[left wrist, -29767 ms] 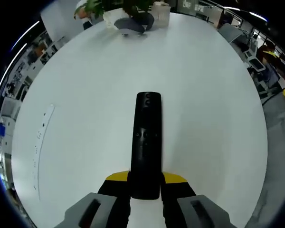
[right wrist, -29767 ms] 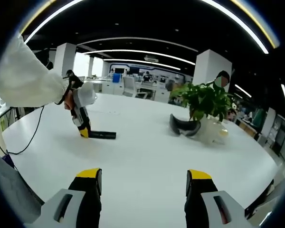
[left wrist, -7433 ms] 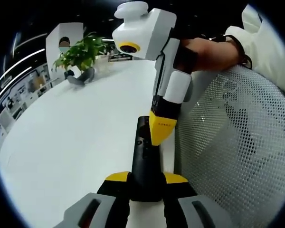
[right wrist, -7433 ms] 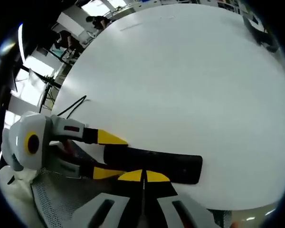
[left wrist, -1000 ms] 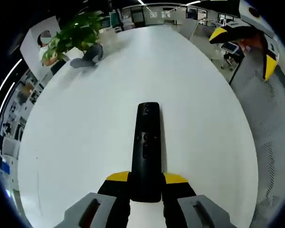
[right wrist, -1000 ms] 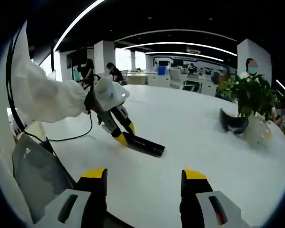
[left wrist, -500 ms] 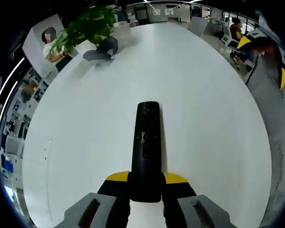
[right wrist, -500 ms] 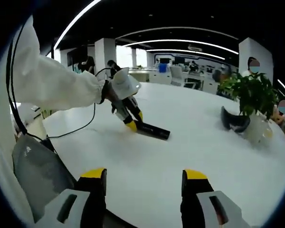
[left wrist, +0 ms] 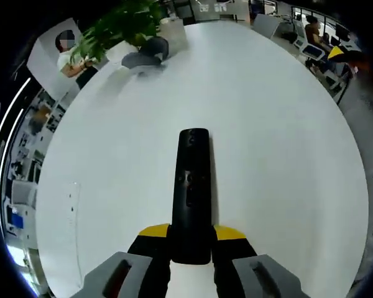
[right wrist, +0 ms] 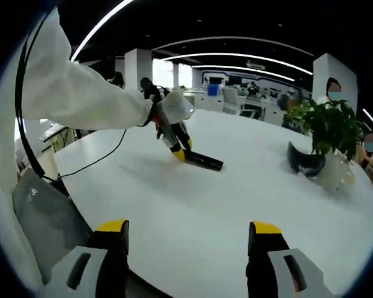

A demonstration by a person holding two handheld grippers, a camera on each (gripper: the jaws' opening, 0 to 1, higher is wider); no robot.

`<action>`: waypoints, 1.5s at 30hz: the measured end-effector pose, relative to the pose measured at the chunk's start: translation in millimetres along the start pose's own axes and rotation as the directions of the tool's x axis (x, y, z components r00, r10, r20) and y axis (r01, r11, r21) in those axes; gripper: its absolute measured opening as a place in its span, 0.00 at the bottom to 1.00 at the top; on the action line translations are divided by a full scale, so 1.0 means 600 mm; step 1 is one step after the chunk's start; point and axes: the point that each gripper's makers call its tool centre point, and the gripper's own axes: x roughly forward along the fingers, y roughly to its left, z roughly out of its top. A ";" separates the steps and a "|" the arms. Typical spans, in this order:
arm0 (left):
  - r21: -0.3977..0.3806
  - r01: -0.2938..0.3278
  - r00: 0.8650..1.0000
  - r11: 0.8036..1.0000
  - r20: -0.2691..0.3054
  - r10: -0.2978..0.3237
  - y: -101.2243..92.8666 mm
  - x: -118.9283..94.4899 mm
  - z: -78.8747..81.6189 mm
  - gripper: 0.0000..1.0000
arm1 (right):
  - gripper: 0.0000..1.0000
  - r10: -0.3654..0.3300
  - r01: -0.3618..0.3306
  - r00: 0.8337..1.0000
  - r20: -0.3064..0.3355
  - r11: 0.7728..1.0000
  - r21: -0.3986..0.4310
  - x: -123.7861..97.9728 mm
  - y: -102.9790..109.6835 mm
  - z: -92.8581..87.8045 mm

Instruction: Press the specified remote control buttons in sequence, fully releasing each button before pressing the next.

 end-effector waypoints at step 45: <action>-0.481 -0.339 0.941 0.808 -0.162 0.298 0.079 -0.024 -0.049 0.71 | 0.99 -0.083 0.083 0.995 0.053 0.997 -0.005 -0.009 -0.027 0.017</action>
